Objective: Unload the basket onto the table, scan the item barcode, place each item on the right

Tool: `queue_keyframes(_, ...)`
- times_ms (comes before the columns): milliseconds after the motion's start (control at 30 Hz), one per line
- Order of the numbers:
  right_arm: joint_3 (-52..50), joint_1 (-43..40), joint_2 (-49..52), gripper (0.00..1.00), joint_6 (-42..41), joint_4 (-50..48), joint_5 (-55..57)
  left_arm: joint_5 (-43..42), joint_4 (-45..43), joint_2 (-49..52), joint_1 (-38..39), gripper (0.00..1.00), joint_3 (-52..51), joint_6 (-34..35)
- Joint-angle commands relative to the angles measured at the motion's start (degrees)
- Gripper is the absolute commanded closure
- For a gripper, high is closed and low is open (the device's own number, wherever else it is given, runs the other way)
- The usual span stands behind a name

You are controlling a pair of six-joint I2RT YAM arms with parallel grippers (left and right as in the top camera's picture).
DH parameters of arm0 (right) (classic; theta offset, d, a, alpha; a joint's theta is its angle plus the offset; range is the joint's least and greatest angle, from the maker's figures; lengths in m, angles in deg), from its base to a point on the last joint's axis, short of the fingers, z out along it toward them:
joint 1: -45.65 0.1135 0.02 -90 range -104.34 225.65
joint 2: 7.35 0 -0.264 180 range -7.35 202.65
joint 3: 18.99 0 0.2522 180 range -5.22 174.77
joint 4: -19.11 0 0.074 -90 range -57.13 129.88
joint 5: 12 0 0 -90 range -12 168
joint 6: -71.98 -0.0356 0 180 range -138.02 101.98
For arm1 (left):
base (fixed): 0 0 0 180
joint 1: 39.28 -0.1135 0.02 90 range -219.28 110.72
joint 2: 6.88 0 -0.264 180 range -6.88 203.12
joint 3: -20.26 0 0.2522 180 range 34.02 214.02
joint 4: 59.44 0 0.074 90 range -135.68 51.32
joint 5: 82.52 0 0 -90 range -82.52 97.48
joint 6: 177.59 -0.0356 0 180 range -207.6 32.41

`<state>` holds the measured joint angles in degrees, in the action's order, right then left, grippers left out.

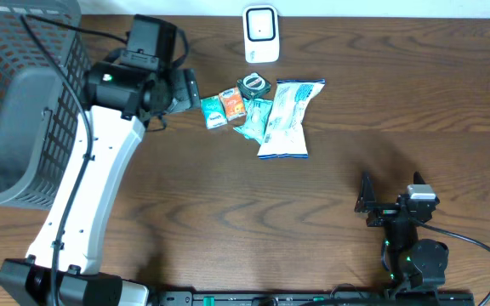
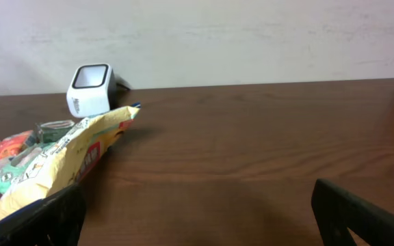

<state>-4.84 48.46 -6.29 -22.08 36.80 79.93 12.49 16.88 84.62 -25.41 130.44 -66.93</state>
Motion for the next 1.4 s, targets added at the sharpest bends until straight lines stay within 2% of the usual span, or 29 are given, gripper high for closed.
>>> queue_keyframes(0,-0.1,-0.5,-0.1,0.01,0.5,0.2,0.0,2.2,4.0,-0.5,-2.5,0.02,0.5,-0.7)
queue_keyframes(200,-0.1,-0.5,-0.1,0.01,0.5,0.2,0.0,2.1,7.9,-0.5,-5.3,0.02,0.5,-0.7)
queue_keyframes(1367,-0.1,-0.5,-0.1,0.01,0.5,0.2,0.0,2.1,7.9,-0.5,-5.3,0.02,0.5,-0.7)
